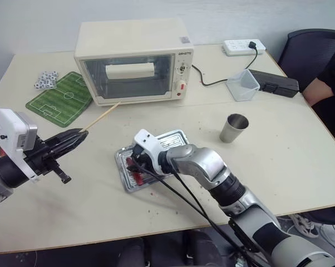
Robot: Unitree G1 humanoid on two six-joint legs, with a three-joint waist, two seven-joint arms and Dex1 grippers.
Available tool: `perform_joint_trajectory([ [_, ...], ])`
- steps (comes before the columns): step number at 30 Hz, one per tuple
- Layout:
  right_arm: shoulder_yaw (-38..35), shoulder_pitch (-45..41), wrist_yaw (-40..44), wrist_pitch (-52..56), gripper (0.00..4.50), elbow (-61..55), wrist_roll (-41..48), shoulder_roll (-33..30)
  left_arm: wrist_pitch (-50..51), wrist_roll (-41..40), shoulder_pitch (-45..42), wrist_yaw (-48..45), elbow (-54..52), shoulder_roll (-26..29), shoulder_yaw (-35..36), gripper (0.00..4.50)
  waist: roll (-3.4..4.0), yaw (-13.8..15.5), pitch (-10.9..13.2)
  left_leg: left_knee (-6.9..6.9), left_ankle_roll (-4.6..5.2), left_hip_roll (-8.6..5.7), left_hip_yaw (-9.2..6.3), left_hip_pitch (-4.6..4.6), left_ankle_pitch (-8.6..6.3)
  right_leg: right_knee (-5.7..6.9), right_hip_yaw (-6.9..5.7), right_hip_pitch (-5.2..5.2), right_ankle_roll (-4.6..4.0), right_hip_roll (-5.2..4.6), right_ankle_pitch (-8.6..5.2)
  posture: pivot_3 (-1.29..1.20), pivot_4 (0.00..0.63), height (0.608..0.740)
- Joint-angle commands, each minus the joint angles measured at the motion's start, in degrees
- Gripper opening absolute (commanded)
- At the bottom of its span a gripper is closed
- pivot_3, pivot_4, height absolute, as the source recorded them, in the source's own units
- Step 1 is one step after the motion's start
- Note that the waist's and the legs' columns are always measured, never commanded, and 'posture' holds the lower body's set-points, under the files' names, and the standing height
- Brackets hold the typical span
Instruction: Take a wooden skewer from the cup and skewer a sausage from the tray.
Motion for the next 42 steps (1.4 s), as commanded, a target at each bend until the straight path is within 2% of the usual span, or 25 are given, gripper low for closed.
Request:
perform_joint_trajectory([
  [1,0.43,0.62,1.07,-0.35,1.72,-0.64,-1.31,0.77,-1.28,0.65,-0.13,0.04,-0.83,0.85,0.57,0.0,0.0,0.0,0.0,0.0,0.0,0.0,0.0,0.0,0.0,0.0,0.0,0.0,0.0,0.0,0.0,0.0,0.15,0.74],
  [2,0.44,0.65,1.23,-0.36,1.72,-0.57,-1.53,0.91,-1.32,0.7,-0.13,0.05,-0.84,0.83,0.53,0.0,0.0,-0.01,0.0,0.0,0.0,0.0,0.0,0.0,0.0,0.0,0.0,0.0,0.0,0.0,0.0,0.0,0.15,0.74],
  [4,0.35,0.7,1.56,-0.54,1.35,-0.28,-1.97,1.2,-1.4,0.8,-0.17,0.03,-0.79,0.82,0.41,0.0,0.0,-0.01,0.0,0.0,0.0,0.0,0.0,0.0,0.0,0.0,0.0,0.0,0.0,0.0,0.0,0.0,0.15,0.74],
  [8,0.11,0.85,2.13,-0.45,0.21,-0.23,-2.63,1.54,-1.64,1.08,-0.34,-0.09,-0.48,0.91,0.22,0.0,-0.01,0.0,-0.01,0.0,0.0,0.0,0.0,0.01,0.0,0.01,0.0,0.0,0.0,0.0,0.0,0.0,0.15,0.74],
  [12,-0.83,0.16,2.94,0.91,0.21,-1.52,-2.29,1.13,-2.09,1.61,-0.35,-0.46,-0.12,0.82,-0.1,0.0,-0.01,0.0,-0.01,0.0,-0.01,0.0,0.01,0.03,0.0,0.01,0.01,0.01,0.0,-0.01,0.0,0.0,0.15,0.74],
  [16,-4.02,-3.23,6.78,5.07,0.21,-4.99,0.82,-1.89,-2.86,2.21,-0.7,-1.37,0.56,0.82,-1.23,0.0,-0.01,0.03,-0.01,0.0,-0.01,-0.01,0.02,0.02,0.0,0.01,0.01,0.0,0.0,-0.02,0.0,0.0,0.15,0.74],
  [23,-4.72,-7.65,18.05,6.8,0.21,-10.89,5.31,-10.44,-4.28,2.86,-2.77,-3.47,2.58,1.26,-4.65,0.0,-0.02,0.11,-0.01,-0.01,0.0,0.0,0.02,0.02,-0.01,-0.01,0.0,-0.01,0.0,0.0,0.0,0.0,0.15,0.74],
  [28,-1.6,-10.34,35.44,-3.38,0.21,-16.03,3.95,-26.18,-4.51,2.21,-3.94,-7.61,2.97,2.87,-8.22,0.0,-0.01,0.49,0.0,0.0,0.06,-0.03,0.17,0.0,-0.05,-0.02,-0.03,-0.08,0.0,-0.05,0.0,0.0,0.15,0.74],
  [34,-3.11,-12.77,50.64,-12.97,0.21,-13.88,2.58,-37.67,-3.12,-0.17,-4.08,-17.22,4.61,8.37,-8.8,0.0,-0.01,0.17,0.0,0.02,0.06,0.01,0.3,0.07,-0.07,0.0,0.0,-0.11,0.02,0.02,0.01,0.0,0.15,0.74],
  [37,-3.6,-13.32,54.35,-16.01,0.21,-12.42,1.44,-40.01,-2.38,-1.71,-3.69,-20.93,4.14,10.33,-8.84,0.0,-0.01,0.1,0.0,0.0,0.05,0.02,0.42,0.04,-0.08,0.04,0.06,-0.25,0.01,0.02,0.01,0.0,0.15,0.74],
  [42,-4.35,-14.13,56.44,-18.03,0.21,-9.84,-0.11,-40.41,-0.53,-4.98,-3.07,-24.85,1.44,12.37,-9.01,0.0,-0.01,0.25,0.0,0.04,0.04,0.03,0.45,0.04,-0.08,0.06,0.09,-0.28,0.01,0.0,0.01,0.0,0.15,0.74],
])
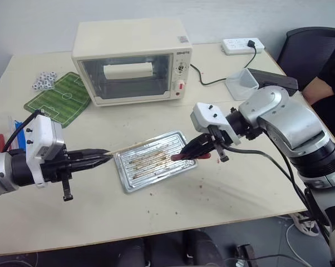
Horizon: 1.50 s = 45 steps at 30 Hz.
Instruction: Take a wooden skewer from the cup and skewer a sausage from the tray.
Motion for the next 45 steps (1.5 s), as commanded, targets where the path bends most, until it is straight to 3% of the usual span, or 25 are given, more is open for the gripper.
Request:
perform_joint_trajectory([
  [1,-2.19,-1.71,1.68,-1.73,0.21,0.15,-0.83,-0.66,0.43,-2.32,0.25,-2.09,-2.97,1.2,0.6,0.0,0.0,0.05,0.0,0.01,0.0,0.0,0.0,0.0,0.0,0.0,0.01,0.0,0.0,-0.01,0.0,0.0,0.15,0.74],
  [25,-5.15,-0.96,0.23,4.51,0.21,-5.86,1.95,-0.26,-3.82,3.04,-6.87,-0.81,0.63,-1.14,-9.95,0.0,0.0,0.44,0.0,0.09,0.0,-0.03,0.02,-0.01,0.0,0.08,0.02,0.0,0.0,0.02,0.0,0.0,0.15,0.74],
  [45,-5.66,-0.22,-0.8,5.45,0.21,-6.36,2.65,-1.07,-4.77,4.67,-4.32,-3.37,1.03,-0.1,-7.77,0.0,0.0,1.33,0.0,0.14,0.0,-0.06,0.04,-0.01,0.0,0.13,0.03,0.0,0.0,0.04,0.0,0.0,0.15,0.74],
])
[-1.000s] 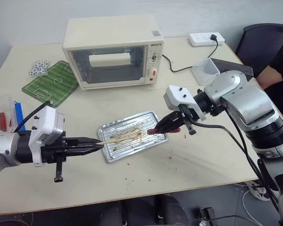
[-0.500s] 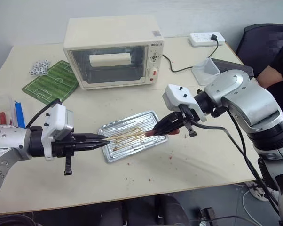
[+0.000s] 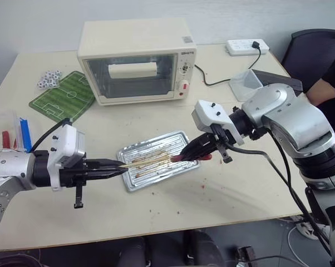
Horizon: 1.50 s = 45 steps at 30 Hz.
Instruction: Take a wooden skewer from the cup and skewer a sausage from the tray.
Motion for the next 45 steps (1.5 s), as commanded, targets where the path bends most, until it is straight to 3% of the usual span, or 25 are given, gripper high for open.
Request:
perform_joint_trajectory([
  [1,-3.1,-0.41,0.07,-0.9,0.21,-1.03,0.49,-1.04,-0.68,0.61,0.16,-0.77,0.11,1.04,1.71,0.0,0.0,0.15,0.0,0.01,0.0,0.0,0.0,0.0,0.0,0.0,0.0,0.0,0.0,0.0,0.0,0.0,0.15,0.74],
  [45,-3.21,-0.13,-1.94,0.46,0.21,-2.87,2.06,-0.3,-1.44,1.54,-3.82,-1.05,0.53,-0.04,-2.78,0.0,0.0,0.24,0.0,0.08,0.0,-0.07,0.01,0.0,0.0,0.12,0.0,0.0,0.0,0.01,0.0,0.0,0.15,0.74],
])
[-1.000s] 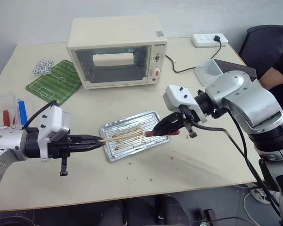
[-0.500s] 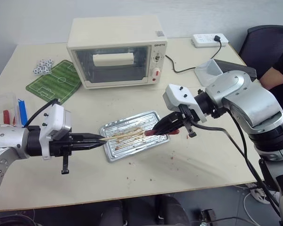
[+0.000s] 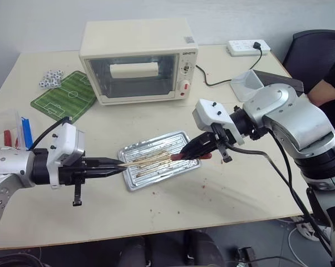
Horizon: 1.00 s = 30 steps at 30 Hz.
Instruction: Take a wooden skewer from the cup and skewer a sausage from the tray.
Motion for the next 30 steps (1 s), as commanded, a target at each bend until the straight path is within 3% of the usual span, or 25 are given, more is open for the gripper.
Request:
perform_joint_trajectory([
  [1,-2.93,-0.4,-0.57,0.35,0.21,-2.19,1.35,0.26,-1.4,0.38,-1.49,-0.29,-0.98,-0.07,-0.86,0.0,0.0,0.01,0.0,0.0,0.0,0.0,0.0,0.0,0.0,0.0,0.0,0.0,0.0,0.0,0.0,0.0,0.15,0.74],
  [17,-2.94,-1.03,-0.94,2.86,0.21,-5.32,3.38,1.75,-3.64,5.01,-9.35,0.18,1.4,-3.96,-10.5,0.0,-0.01,0.06,0.0,0.13,0.0,-0.05,0.02,0.0,0.0,0.18,-0.01,-0.01,0.0,0.0,0.0,0.0,0.15,0.74],
  [26,-6.76,-3.23,-4.31,3.09,2.85,-0.72,2.38,1.61,-2.95,5.97,-3.41,4.65,0.13,-5.62,-4.32,0.0,-0.01,0.02,0.0,0.17,0.0,-0.02,0.07,0.01,0.0,0.26,-0.01,-0.08,-0.01,-0.01,0.0,0.0,0.15,0.74],
  [30,-10.22,-6.19,-7.67,4.22,2.85,3.35,2.98,2.75,-2.44,5.74,1.77,9.31,-3.07,-7.75,0.06,0.0,-0.01,0.0,0.0,0.2,0.0,0.06,0.06,0.0,0.0,0.3,0.0,-0.1,-0.01,-0.02,0.0,0.0,0.15,0.74],
])
